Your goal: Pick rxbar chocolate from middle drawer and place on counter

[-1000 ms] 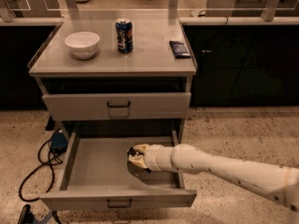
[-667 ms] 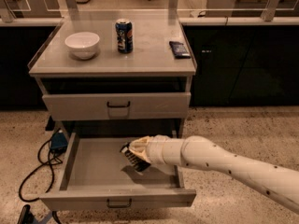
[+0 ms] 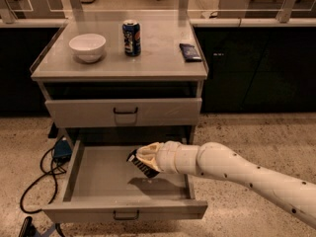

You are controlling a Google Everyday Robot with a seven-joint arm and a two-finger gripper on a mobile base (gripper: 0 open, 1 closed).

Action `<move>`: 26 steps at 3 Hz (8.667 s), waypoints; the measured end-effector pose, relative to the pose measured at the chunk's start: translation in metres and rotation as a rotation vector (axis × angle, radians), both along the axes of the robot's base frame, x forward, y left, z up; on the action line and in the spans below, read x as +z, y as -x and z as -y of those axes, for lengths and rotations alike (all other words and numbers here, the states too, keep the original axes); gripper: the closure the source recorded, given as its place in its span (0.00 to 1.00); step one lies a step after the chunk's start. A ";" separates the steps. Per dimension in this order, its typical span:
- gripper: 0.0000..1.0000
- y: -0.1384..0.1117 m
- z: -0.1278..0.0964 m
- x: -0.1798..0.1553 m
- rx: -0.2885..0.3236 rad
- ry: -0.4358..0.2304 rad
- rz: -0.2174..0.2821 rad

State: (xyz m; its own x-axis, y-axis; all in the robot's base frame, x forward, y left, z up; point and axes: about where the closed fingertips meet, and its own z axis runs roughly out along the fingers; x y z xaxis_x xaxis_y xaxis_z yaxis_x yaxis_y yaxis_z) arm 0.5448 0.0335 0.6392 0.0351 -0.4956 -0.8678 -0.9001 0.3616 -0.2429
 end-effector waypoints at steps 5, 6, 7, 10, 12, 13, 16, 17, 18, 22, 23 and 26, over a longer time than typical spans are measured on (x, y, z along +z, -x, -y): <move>1.00 -0.060 -0.007 0.225 -0.257 0.060 0.260; 1.00 -0.060 -0.007 0.222 -0.264 0.035 0.226; 1.00 -0.074 0.012 0.214 -0.287 -0.070 0.098; 1.00 -0.198 0.057 0.253 -0.241 -0.155 -0.082; 1.00 -0.219 0.070 0.497 -0.302 -0.130 0.358; 1.00 -0.261 0.058 0.501 -0.308 -0.120 0.343; 1.00 -0.345 0.111 0.409 -0.477 -0.123 0.115; 1.00 -0.347 0.132 0.365 -0.500 -0.140 0.027; 1.00 -0.334 0.118 0.306 -0.435 -0.149 -0.100; 0.58 -0.314 0.080 0.251 -0.316 -0.140 -0.230; 0.35 -0.314 0.080 0.251 -0.316 -0.140 -0.230; 0.00 -0.314 0.080 0.251 -0.316 -0.140 -0.230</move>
Offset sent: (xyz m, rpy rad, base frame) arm 0.0449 -0.0174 0.1575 -0.0708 -0.1760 -0.1213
